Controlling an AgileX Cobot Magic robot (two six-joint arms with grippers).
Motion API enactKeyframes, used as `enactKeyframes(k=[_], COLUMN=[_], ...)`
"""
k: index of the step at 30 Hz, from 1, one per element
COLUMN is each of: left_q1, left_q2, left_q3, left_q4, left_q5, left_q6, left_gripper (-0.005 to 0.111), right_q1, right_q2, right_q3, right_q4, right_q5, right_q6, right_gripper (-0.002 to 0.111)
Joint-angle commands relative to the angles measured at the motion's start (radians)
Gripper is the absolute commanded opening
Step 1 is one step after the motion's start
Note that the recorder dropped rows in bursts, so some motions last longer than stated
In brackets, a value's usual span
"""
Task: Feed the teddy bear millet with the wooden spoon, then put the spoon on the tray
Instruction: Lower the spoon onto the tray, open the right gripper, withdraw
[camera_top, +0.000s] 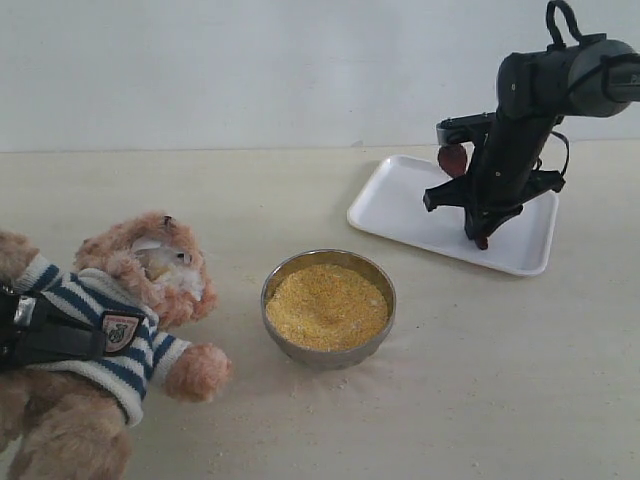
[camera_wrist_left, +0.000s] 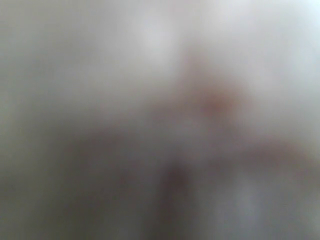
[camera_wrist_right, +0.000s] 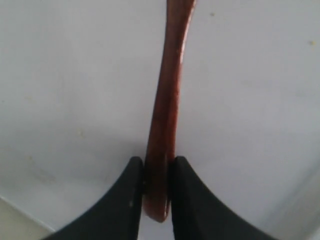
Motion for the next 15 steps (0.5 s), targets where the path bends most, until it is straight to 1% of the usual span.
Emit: enactKeyframes(k=[1, 9, 10, 11, 12, 15], left_q1=[0.001, 0.001, 0.001, 0.001, 0.001, 0.001], left_q2=[0.002, 0.002, 0.002, 0.002, 0.002, 0.002], left_q3=[0.0, 0.0, 0.0, 0.0, 0.0, 0.0], left_q4=[-0.014, -0.014, -0.014, -0.014, -0.014, -0.014], left_q5=[0.011, 0.011, 0.011, 0.011, 0.011, 0.011], left_q6=[0.007, 0.007, 0.007, 0.007, 0.007, 0.007], left_gripper=[0.006, 0.006, 0.006, 0.006, 0.006, 0.006], right_q1=[-0.005, -0.005, -0.005, -0.005, -0.005, -0.005], right_q2=[0.018, 0.022, 0.022, 0.022, 0.022, 0.02], right_q3=[-0.005, -0.005, -0.005, -0.005, -0.005, -0.005], right_q4=[-0.016, -0.049, -0.049, -0.049, -0.049, -0.049], right_q5=[0.025, 0.033, 0.034, 0.034, 0.034, 0.036], right_q6=[-0.013, -0.008, -0.008, -0.01, -0.01, -0.01], right_gripper=[0.009, 0.01, 0.012, 0.015, 0.021, 0.049])
